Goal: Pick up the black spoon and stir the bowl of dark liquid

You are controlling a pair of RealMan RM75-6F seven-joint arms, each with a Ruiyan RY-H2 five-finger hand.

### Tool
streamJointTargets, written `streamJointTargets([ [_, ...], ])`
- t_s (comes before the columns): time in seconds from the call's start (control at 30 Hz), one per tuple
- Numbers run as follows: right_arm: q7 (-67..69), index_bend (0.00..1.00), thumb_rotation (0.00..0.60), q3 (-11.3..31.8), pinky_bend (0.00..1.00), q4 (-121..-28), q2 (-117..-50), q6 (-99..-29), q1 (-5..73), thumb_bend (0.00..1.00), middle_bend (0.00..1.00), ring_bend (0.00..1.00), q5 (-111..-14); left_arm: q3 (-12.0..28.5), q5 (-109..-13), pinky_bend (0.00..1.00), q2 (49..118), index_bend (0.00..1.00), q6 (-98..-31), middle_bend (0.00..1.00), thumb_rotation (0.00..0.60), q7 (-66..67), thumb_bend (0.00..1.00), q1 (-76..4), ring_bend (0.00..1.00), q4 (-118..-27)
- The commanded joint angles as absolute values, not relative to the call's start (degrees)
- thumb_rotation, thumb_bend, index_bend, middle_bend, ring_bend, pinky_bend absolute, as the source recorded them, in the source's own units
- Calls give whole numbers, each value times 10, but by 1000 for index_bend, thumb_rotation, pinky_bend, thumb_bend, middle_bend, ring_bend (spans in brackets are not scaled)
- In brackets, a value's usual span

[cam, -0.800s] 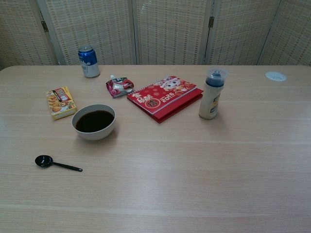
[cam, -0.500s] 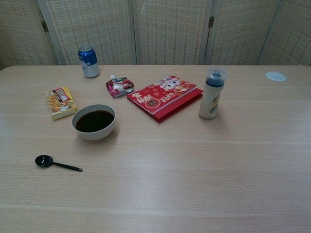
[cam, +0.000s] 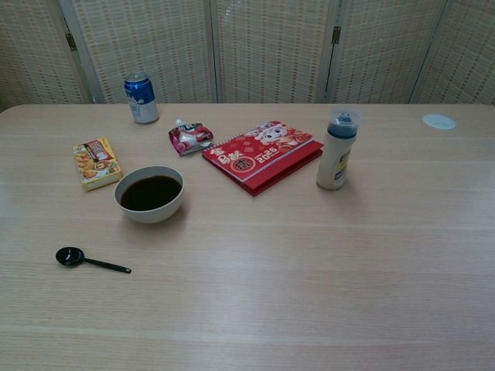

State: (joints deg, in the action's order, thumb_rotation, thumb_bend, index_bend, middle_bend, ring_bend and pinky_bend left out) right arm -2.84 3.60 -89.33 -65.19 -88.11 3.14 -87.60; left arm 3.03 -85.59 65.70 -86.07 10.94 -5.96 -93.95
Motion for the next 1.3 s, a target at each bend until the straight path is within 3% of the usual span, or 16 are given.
streamJointTargets([
  [0.03,-27,50,600,37,275,-893,-652,-883,31,229,135,211,-876,30,-863,169,658,234,-862,116,600,104,210,-62,136,-938],
  [0.27,-25,26,600,40,275,-893,-648,-887,31,232,136,211,-879,30,-884,201,653,269,-840,242,600,89,210,-83,278,-941],
  [0.37,-23,4,600,41,275,-894,-645,-887,31,234,138,211,-879,30,-897,324,653,296,-823,320,600,84,210,-99,353,-941],
  [0.6,-23,0,600,42,275,-897,-640,-889,30,235,140,213,-880,29,-931,724,665,374,-772,495,600,71,210,-148,513,-928],
  [0.8,-22,0,600,40,275,-898,-639,-890,28,234,142,213,-879,33,-942,879,694,432,-727,662,600,53,210,-191,660,-906],
  [0.93,-22,0,600,40,275,-898,-639,-889,28,235,144,213,-878,31,-936,975,718,460,-685,827,600,38,229,-220,826,-888],
  [1.1,-21,0,600,41,275,-897,-639,-888,29,234,147,213,-880,31,-923,1000,742,444,-645,926,600,34,246,-246,927,-874],
  [1.3,-21,0,600,40,275,-896,-640,-886,30,235,150,215,-880,27,-896,1000,773,451,-607,951,600,47,246,-265,950,-859],
])
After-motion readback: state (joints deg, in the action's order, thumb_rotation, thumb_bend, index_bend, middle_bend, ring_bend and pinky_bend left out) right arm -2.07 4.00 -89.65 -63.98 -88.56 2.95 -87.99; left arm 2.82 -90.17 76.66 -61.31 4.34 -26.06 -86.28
